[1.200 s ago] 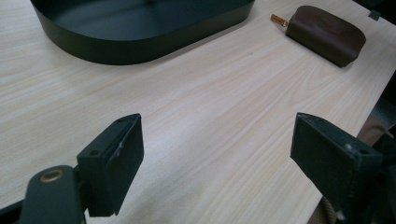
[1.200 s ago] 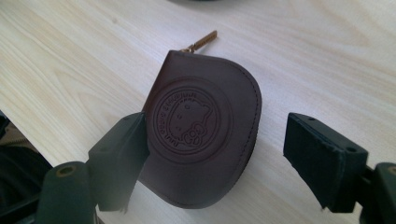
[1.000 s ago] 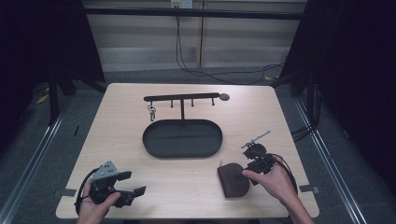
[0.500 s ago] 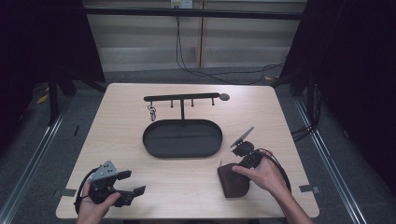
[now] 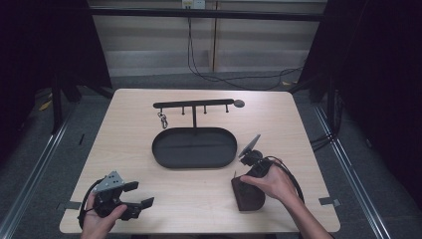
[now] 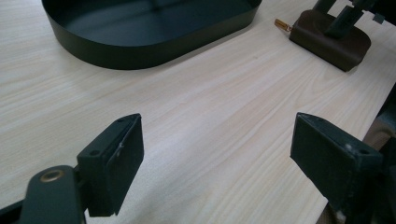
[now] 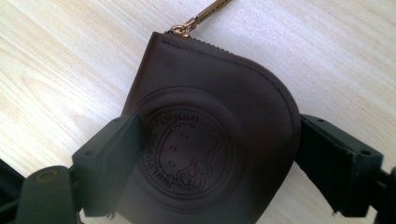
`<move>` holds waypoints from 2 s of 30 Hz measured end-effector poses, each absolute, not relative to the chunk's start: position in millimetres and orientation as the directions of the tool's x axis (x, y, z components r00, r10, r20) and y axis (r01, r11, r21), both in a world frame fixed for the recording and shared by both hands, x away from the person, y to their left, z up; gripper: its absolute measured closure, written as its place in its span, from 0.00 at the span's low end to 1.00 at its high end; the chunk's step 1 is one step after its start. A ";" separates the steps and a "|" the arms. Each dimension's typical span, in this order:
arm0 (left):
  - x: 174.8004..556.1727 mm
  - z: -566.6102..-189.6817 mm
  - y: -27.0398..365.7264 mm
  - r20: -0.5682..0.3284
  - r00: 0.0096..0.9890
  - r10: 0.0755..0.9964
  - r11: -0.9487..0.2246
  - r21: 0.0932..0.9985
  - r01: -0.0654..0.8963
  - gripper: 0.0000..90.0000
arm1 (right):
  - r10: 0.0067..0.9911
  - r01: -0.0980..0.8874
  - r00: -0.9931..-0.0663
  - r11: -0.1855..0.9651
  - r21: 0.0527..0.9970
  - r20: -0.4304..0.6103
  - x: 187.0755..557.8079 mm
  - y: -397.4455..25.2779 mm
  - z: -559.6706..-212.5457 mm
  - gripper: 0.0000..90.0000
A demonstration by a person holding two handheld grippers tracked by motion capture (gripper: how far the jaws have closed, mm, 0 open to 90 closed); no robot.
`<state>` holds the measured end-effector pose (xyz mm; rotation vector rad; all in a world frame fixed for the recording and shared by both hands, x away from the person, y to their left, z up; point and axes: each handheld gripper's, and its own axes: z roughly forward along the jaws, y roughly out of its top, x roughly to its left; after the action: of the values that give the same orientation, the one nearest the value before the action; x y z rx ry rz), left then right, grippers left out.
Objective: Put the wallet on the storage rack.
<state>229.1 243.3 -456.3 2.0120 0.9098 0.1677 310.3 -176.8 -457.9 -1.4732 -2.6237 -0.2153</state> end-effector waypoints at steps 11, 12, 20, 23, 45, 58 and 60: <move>229.4 -457.3 242.2 -0.221 0.721 0.657 -0.333 0.772 0.541 0.19 | 0.827 0.854 -0.516 0.517 0.062 0.221 312.1 -179.4 -460.7 0.22; 229.3 -457.2 242.4 -0.221 0.719 0.659 -0.331 0.773 0.541 0.19 | 0.828 0.856 -0.514 0.513 0.065 0.223 311.7 -179.8 -460.7 0.22; 229.7 -456.6 243.4 -0.222 0.718 0.660 -0.330 0.773 0.542 0.19 | 0.845 0.866 -0.501 0.487 0.114 0.190 314.3 -182.3 -448.0 0.51; 229.8 -456.9 243.7 -0.225 0.719 0.657 -0.328 0.774 0.542 0.19 | 0.850 0.870 -0.492 0.474 0.134 0.187 316.2 -183.5 -441.3 0.62; 229.8 -456.5 243.5 -0.226 0.725 0.650 -0.333 0.773 0.540 0.19 | 0.844 0.874 -0.486 0.462 0.153 0.227 319.2 -186.6 -419.3 0.88; 230.2 -456.9 243.4 -0.228 0.725 0.650 -0.335 0.770 0.543 0.19 | 0.848 0.868 -0.496 0.484 0.109 0.187 319.9 -181.5 -409.6 0.91; 230.1 -456.8 243.2 -0.227 0.727 0.648 -0.339 0.769 0.542 0.19 | 0.848 0.868 -0.497 0.485 0.105 0.183 320.6 -181.9 -408.0 0.91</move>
<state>230.1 243.2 -456.8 2.0221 0.9028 0.1476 320.6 -181.9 -408.0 -1.5162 -2.6144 -0.2792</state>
